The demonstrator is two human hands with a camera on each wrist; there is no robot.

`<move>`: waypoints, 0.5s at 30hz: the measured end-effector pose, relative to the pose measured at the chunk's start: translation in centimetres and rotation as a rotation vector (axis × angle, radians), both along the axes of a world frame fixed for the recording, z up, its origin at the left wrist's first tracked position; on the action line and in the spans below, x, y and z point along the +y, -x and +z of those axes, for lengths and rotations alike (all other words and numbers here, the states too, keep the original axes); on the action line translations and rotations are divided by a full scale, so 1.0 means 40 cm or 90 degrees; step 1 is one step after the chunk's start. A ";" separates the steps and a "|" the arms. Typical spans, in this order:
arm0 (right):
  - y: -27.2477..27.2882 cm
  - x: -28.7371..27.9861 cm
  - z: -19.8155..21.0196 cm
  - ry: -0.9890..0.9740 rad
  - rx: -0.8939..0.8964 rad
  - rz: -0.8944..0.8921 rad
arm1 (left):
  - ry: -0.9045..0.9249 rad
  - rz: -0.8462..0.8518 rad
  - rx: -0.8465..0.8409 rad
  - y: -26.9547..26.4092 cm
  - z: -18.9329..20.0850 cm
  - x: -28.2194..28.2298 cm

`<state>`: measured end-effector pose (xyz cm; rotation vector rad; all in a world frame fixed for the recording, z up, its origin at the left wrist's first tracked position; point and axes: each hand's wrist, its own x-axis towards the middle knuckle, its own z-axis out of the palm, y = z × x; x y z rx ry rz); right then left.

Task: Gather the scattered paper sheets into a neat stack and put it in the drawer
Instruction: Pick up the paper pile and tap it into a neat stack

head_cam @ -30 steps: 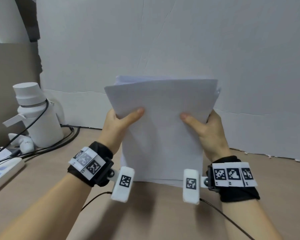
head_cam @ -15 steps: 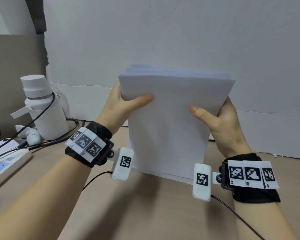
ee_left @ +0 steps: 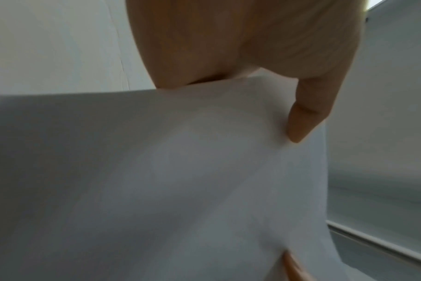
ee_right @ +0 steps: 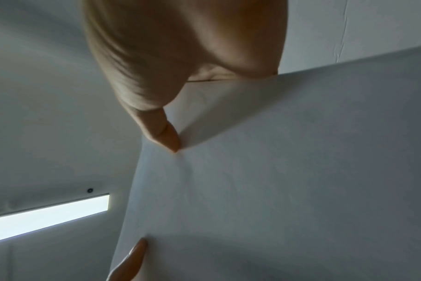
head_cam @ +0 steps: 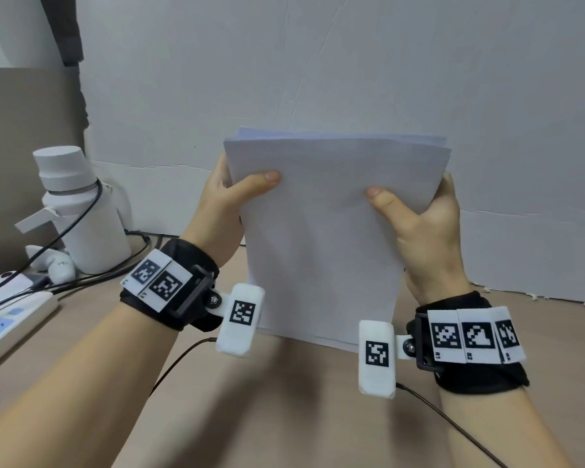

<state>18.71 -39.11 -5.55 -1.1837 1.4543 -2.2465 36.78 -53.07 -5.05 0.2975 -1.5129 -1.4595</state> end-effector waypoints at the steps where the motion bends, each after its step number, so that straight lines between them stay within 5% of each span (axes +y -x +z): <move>1: -0.004 -0.003 -0.002 0.003 -0.002 -0.028 | -0.004 0.012 -0.008 0.002 0.001 0.003; 7: -0.073 -0.035 -0.024 0.007 0.072 -0.264 | 0.060 0.212 -0.078 0.074 0.012 0.073; 15: -0.030 -0.008 0.012 -0.021 0.117 -0.141 | 0.032 0.180 -0.070 0.074 0.040 0.055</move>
